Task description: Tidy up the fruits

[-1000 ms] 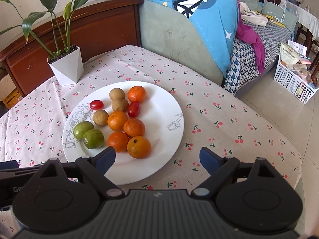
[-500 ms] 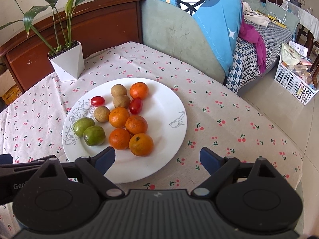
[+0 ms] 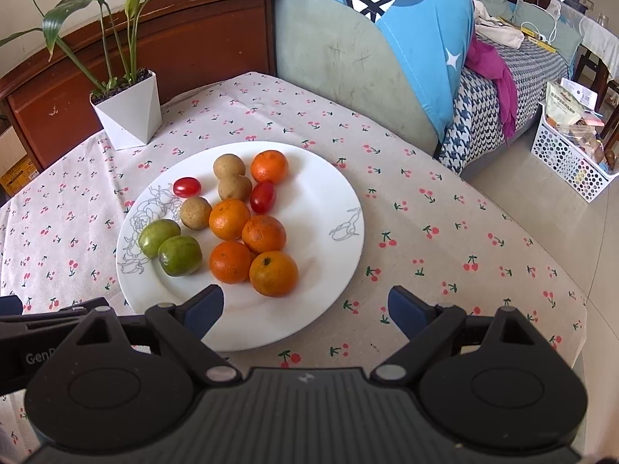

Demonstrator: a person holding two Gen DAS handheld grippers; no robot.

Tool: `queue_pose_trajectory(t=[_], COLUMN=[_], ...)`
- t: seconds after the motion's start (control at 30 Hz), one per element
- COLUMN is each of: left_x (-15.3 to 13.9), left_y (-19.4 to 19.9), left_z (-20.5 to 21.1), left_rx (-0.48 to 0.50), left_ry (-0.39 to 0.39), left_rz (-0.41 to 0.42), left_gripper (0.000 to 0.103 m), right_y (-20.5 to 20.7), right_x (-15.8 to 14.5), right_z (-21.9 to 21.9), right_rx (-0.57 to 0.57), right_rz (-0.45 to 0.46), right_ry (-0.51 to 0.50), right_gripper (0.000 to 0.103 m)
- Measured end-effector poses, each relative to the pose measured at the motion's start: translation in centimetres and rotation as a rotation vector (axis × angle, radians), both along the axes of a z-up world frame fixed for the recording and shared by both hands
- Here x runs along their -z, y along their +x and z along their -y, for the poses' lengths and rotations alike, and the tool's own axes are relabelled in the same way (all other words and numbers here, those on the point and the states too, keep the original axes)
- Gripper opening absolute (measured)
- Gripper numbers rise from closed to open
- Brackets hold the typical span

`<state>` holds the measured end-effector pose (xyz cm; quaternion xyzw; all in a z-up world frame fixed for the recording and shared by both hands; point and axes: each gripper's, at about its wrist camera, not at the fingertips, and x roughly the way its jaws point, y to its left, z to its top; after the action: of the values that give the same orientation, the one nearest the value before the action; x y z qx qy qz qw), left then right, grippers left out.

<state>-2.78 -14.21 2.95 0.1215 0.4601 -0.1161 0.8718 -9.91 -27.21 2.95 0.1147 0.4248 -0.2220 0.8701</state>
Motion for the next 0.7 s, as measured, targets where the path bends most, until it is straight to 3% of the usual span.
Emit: queue_pose_trajectory(t=[0.7], left_x=[0.09], left_y=[0.2], left_z=[-0.14], left_rx=[-0.001], left_ry=[-0.012], left_rz=[-0.009], left_gripper=[0.088], right_y=[0.05], right_x=[-0.02], right_z=[-0.12], right_rx=[0.0], right_rz=[-0.001], right_ry=[-0.004], right_gripper=[0.092])
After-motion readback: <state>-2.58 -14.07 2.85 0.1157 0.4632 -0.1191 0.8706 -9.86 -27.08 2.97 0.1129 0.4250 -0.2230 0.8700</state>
